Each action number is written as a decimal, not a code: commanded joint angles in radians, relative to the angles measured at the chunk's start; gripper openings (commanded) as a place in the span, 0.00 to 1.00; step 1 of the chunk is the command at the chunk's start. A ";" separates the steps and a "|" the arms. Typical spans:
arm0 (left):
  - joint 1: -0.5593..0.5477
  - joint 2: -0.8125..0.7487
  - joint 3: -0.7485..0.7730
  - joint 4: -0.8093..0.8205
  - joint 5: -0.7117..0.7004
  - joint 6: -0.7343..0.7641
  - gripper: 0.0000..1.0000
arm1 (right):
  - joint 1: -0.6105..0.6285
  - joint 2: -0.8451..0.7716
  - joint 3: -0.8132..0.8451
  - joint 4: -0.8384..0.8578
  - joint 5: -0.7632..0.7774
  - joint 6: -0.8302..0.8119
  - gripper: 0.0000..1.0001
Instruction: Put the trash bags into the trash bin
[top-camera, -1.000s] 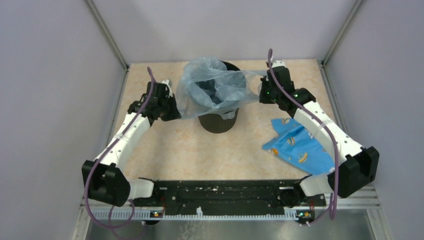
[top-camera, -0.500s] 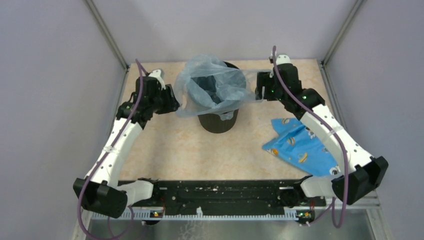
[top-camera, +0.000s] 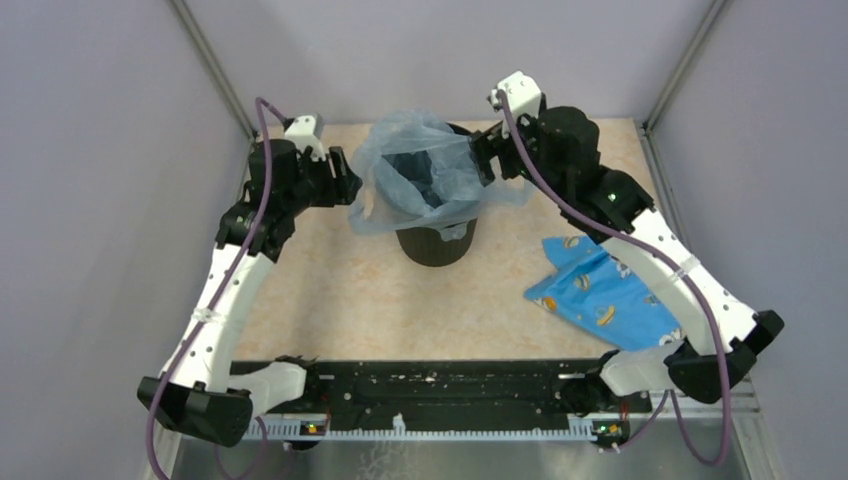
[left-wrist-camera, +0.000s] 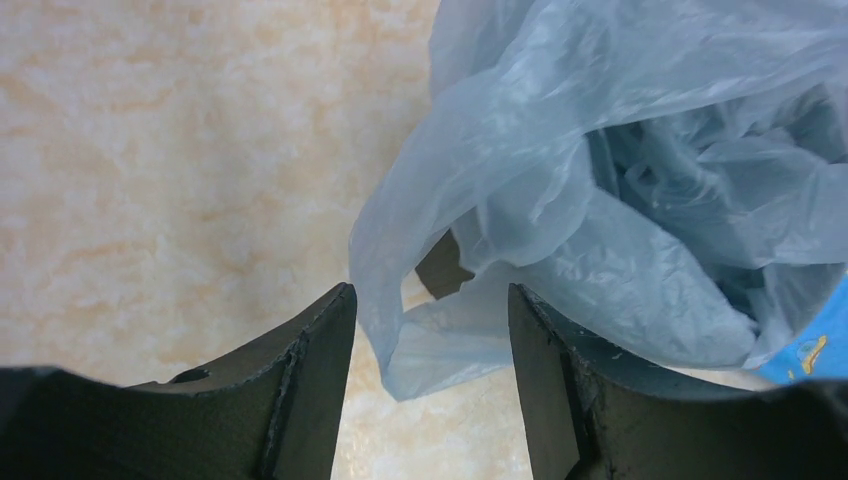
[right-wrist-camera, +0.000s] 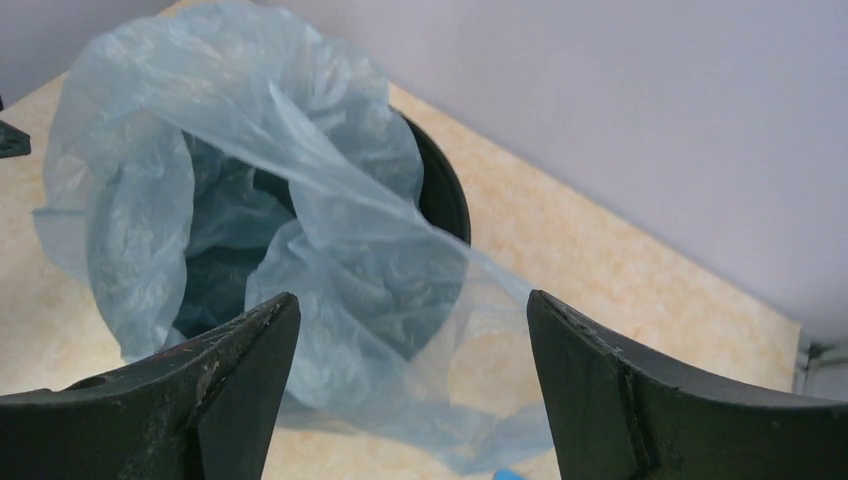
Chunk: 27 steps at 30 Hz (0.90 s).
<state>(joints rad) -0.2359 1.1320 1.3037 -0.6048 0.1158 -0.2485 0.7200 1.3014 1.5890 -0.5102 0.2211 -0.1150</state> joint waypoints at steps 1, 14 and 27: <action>0.003 0.005 0.054 0.138 0.073 0.071 0.64 | 0.003 0.108 0.150 0.017 -0.104 -0.167 0.84; 0.003 0.098 0.077 0.207 0.123 0.133 0.63 | -0.095 0.291 0.247 -0.070 -0.263 -0.198 0.79; 0.003 0.162 0.063 0.308 0.084 0.078 0.13 | -0.113 0.354 0.216 0.063 -0.138 -0.091 0.00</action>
<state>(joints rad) -0.2359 1.2678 1.3483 -0.4053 0.2180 -0.1600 0.6064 1.6135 1.7927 -0.5320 0.0288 -0.2600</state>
